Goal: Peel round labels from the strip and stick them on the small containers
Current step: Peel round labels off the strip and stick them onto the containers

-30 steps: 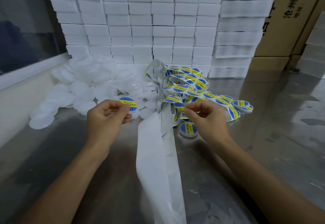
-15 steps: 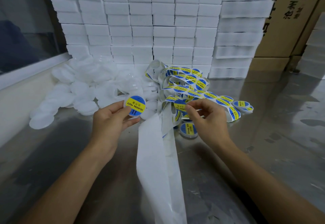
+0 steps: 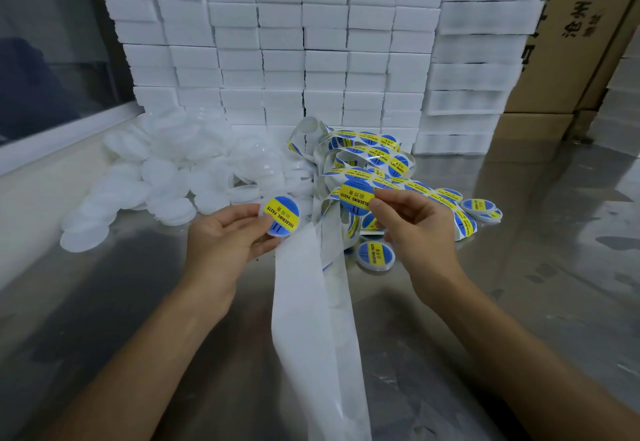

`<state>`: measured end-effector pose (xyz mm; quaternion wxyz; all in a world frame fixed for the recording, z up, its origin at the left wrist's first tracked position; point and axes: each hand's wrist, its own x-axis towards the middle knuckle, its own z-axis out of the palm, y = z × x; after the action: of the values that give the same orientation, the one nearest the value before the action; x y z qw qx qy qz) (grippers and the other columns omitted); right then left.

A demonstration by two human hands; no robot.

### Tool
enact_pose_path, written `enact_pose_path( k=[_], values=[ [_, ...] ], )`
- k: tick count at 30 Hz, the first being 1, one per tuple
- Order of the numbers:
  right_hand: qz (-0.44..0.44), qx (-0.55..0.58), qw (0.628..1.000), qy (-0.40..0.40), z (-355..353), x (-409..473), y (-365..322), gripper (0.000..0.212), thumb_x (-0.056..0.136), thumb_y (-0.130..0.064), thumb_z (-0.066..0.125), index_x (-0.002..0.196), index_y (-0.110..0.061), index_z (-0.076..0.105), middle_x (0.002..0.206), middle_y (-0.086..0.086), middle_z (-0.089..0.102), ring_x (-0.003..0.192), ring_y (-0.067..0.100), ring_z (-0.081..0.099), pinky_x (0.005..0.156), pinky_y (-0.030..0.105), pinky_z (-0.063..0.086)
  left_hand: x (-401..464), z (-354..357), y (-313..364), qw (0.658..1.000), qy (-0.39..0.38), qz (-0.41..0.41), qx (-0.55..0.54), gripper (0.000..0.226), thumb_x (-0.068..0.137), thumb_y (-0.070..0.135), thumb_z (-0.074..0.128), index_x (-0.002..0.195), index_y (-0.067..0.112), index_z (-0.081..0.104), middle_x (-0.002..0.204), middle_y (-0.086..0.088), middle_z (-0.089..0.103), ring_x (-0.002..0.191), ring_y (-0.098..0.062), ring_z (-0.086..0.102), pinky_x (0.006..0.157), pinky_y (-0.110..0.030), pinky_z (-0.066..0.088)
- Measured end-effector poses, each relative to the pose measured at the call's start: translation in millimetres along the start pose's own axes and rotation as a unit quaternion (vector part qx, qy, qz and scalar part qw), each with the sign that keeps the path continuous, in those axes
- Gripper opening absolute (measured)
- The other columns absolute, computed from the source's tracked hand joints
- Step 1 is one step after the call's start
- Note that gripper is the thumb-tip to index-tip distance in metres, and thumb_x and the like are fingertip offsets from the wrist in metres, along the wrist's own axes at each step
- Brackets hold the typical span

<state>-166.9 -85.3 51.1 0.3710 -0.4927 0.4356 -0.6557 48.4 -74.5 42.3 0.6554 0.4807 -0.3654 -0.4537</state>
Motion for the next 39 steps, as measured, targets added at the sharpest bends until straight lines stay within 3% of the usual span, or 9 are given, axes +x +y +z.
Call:
enact_pose_path(
  k=[4,9,11,14,17,20,26,34,39],
  values=[
    [0.004,-0.020,1.000,0.010,-1.4,1.2,0.4,0.012,0.084,-0.008,0.074,0.084,-0.020,0.075,0.076,-0.001,0.074,0.062,0.007,0.064,0.054,0.017,0.050,4.8,-1.9,-13.5,0.991,0.040,0.019,0.125,0.019,0.080,0.003,0.074,0.096,0.012,0.069,0.075,-0.003,0.075,0.059,-0.012,0.070,0.054,-0.020,0.054],
    [0.007,-0.023,1.000,0.012,-1.4,1.5,0.4,0.012,0.084,-0.009,0.075,0.083,-0.021,0.075,0.075,-0.003,0.074,0.062,0.007,0.064,0.053,0.016,0.050,11.5,-7.2,-27.8,0.945,0.022,0.061,0.322,0.014,0.076,0.017,0.080,0.070,0.026,0.071,0.071,0.003,0.072,0.071,-0.017,0.068,0.074,-0.032,0.055],
    [0.008,-0.022,1.000,0.017,-1.9,2.6,0.2,0.013,0.083,-0.009,0.075,0.082,-0.022,0.075,0.073,-0.005,0.074,0.062,0.007,0.063,0.053,0.016,0.049,15.6,-6.6,-30.5,0.925,0.024,0.088,0.370,0.018,0.078,0.019,0.078,0.066,0.029,0.068,0.067,0.008,0.069,0.071,-0.017,0.067,0.071,-0.030,0.053],
    [0.009,-0.010,1.000,0.020,-3.2,3.4,-0.8,0.015,0.084,-0.008,0.075,0.082,-0.023,0.074,0.073,-0.007,0.074,0.063,0.009,0.064,0.056,0.018,0.051,25.5,-5.5,-30.9,0.882,0.039,0.161,0.441,0.005,0.083,0.022,0.071,0.088,0.022,0.072,0.090,0.002,0.069,0.081,-0.020,0.062,0.072,-0.028,0.044],
    [0.010,-0.005,1.000,0.018,-4.1,4.3,-1.1,0.012,0.084,-0.010,0.074,0.085,-0.022,0.074,0.073,-0.008,0.073,0.060,0.008,0.062,0.053,0.017,0.049,43.2,-11.4,-32.7,0.792,0.020,0.171,0.586,0.042,0.089,0.033,0.063,0.129,0.022,0.059,0.138,-0.004,0.048,0.122,-0.029,0.043,0.096,-0.040,0.039],
    [0.009,-0.001,1.000,0.023,-4.5,6.1,-2.2,0.010,0.084,-0.010,0.074,0.086,-0.020,0.074,0.073,-0.010,0.072,0.057,0.006,0.062,0.051,0.016,0.047,49.6,-12.6,-32.6,0.731,-0.006,0.113,0.673,0.051,0.094,0.048,0.048,0.143,0.036,0.040,0.155,0.005,0.029,0.139,-0.024,0.024,0.106,-0.047,0.023],
    [0.001,-0.006,1.000,0.029,-5.1,7.1,-2.4,0.010,0.084,-0.009,0.073,0.085,-0.019,0.074,0.075,-0.010,0.072,0.058,0.004,0.062,0.052,0.014,0.047,46.0,-11.0,-28.1,0.785,0.039,0.170,0.594,0.037,0.086,0.033,0.068,0.120,0.019,0.062,0.121,-0.002,0.062,0.110,-0.028,0.057,0.093,-0.042,0.044],
    [-0.009,-0.023,0.999,0.021,-5.1,5.9,-0.6,0.012,0.084,-0.009,0.073,0.085,-0.022,0.073,0.076,-0.012,0.073,0.064,0.008,0.063,0.055,0.017,0.049,38.8,-16.7,-15.4,0.756,0.050,0.243,0.606,0.021,0.094,0.020,0.056,0.103,0.010,0.072,0.095,-0.011,0.064,0.093,-0.032,0.057,0.076,-0.042,0.049],
    [-0.012,-0.034,0.999,0.016,-4.9,5.4,0.5,0.013,0.084,-0.009,0.075,0.086,-0.022,0.073,0.079,-0.009,0.073,0.069,0.011,0.064,0.058,0.018,0.052,29.7,-7.1,-12.7,0.837,0.081,0.289,0.459,0.011,0.092,0.020,0.060,0.089,0.015,0.070,0.078,0.005,0.066,0.068,-0.006,0.060,0.064,-0.021,0.047]
  ],
)
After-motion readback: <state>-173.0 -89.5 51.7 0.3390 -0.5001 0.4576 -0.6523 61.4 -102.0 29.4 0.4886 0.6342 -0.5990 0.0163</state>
